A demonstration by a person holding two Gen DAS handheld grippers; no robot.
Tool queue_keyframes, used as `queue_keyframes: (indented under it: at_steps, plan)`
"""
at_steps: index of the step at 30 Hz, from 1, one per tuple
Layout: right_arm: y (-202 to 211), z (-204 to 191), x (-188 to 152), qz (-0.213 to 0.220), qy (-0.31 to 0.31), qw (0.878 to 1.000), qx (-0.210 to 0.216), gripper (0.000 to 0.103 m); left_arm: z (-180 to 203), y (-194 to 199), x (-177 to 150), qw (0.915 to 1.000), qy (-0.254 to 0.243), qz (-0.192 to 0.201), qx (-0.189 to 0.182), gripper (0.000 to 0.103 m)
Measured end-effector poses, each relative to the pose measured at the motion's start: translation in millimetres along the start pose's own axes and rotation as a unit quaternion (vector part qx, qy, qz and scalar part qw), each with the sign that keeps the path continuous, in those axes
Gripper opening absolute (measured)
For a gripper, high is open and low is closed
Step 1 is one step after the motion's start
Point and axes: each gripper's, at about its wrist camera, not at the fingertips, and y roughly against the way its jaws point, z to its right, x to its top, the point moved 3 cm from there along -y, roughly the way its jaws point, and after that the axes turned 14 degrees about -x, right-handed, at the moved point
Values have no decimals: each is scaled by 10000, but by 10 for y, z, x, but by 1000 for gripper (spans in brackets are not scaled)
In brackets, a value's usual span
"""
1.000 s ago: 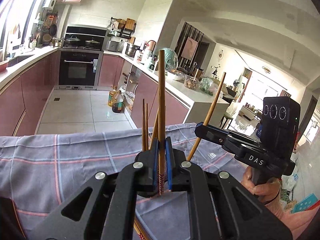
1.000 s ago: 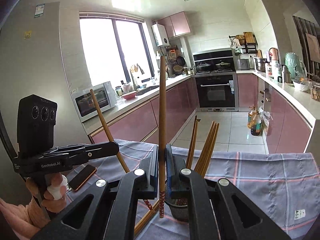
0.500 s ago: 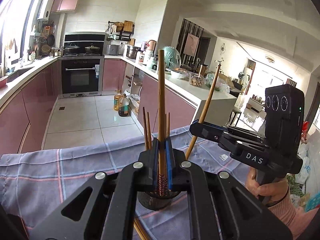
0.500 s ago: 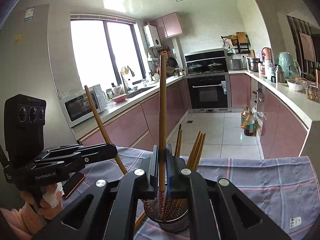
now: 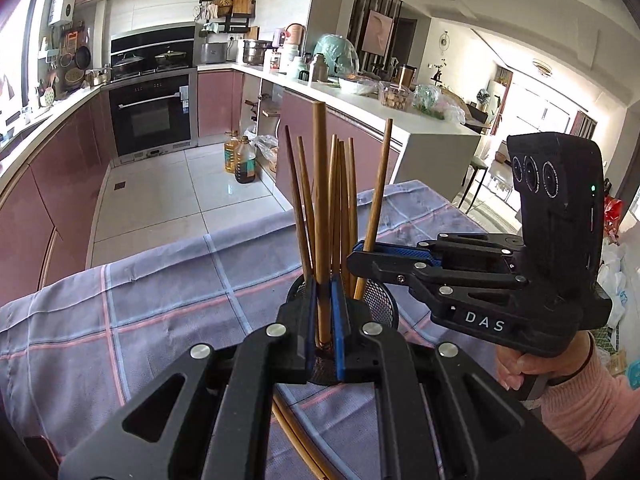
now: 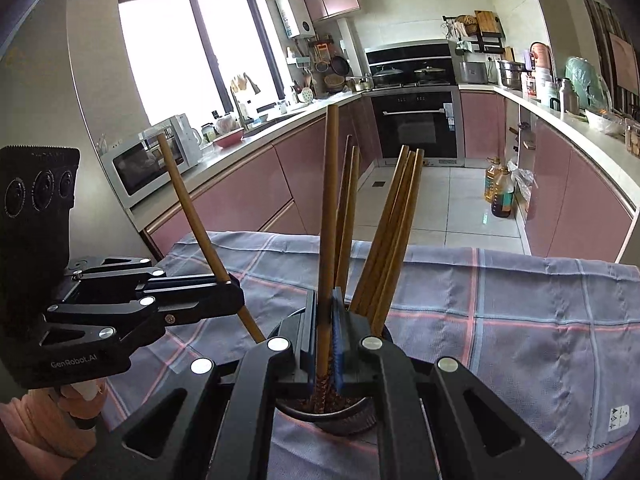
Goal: Organize utensils
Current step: 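Lower the left tool's chopstick into the mesh cup and open while the right tool releases its own, then withdraw both open tools from the cup toward the last two chopsticks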
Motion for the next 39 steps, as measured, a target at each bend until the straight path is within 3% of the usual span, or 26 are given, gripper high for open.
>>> queue_keyframes:
  at_steps: [10, 13, 15, 20, 28, 34, 39]
  plan:
    - [-142, 94, 32, -51, -188, 9998, -95, 8, -188, -193, 89, 9998, 174, -40, 106, 8]
    - [-118, 117, 31, -4, -268, 9995, -151, 9, -244, -222, 77, 9996, 254, -17, 127, 20]
    - [-78, 131, 27, 44, -307, 9994, -152, 15, -257, -214, 53, 9995, 259, 37, 173, 21]
    - [68, 117, -12, 157, -272, 9995, -96, 16, -293, -48, -17, 9985, 370, 319, 241, 24]
    - [398, -41, -155, 392, 17, 9991, 164, 40, -218, 370, -277, 9958, 348, 753, 395, 33]
    - [531, -196, -404, 284, 230, 9984, 434, 45, -190, 392, -693, 9969, 331, 430, 568, 37]
    - [370, -288, -698, -203, 273, 9980, 533, 48, -265, 257, -1141, 9963, 575, -44, 635, 37]
